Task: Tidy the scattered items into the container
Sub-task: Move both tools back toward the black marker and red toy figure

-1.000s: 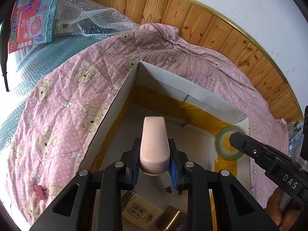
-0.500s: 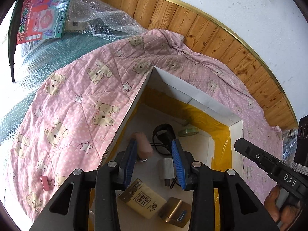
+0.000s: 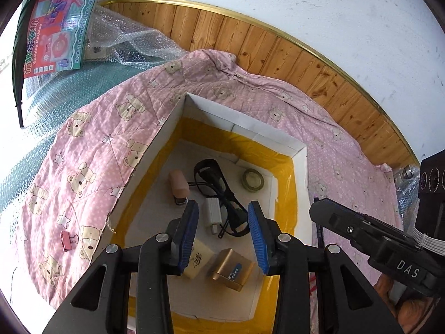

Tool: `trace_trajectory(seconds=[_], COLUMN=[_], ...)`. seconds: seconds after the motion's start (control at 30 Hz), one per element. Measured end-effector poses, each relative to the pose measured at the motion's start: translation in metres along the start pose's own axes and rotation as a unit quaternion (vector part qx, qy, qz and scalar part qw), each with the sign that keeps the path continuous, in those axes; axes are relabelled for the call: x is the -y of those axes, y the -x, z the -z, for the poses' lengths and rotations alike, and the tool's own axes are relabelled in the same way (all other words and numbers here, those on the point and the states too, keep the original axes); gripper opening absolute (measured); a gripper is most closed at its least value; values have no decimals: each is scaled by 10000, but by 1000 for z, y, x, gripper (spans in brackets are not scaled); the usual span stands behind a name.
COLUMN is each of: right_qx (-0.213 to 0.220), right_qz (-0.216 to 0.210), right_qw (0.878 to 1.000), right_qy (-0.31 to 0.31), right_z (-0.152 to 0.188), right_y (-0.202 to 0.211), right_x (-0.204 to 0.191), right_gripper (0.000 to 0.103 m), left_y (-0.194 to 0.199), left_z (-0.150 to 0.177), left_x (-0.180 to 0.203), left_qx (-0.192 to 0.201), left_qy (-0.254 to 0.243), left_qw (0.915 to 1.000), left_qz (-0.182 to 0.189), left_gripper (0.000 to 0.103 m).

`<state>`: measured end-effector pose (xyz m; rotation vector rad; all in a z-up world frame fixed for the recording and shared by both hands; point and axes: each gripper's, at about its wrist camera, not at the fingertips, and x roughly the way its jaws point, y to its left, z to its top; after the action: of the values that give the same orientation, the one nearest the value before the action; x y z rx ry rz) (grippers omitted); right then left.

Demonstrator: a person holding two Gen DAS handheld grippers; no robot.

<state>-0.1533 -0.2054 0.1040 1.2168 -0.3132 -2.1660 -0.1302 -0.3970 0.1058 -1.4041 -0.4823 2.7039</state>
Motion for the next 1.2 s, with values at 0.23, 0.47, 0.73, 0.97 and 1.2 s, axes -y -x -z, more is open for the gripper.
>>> trace_trajectory(seconds=[0.23,0.47,0.73,0.97,1.2], right_qx=[197,426,546,660,696], right_qz=[-108,-206,-213,-230,-201], right_qw=[9997,9988,9977,9962,9951], right_qy=[-68,-130,-354,-518,-675], right_z=[24,47,81,105,129], right_y=[35,72,104,129,144], right_x=[-6,-5,17,36,51], right_gripper=[31,31,31,31,31], left_y=[23,42,49,51,47], left_z=[18,37,64,83,106], left_x=[31,61,101,131,151], left_qx=[89,170,138,85,-44], left_qy=[-282,-526,-835,-1062,-1210], left_qw=[9995,9984,9963,9941,9924], left_qz=[73,112,147,178,201], left_gripper=[39,39,43,43,43])
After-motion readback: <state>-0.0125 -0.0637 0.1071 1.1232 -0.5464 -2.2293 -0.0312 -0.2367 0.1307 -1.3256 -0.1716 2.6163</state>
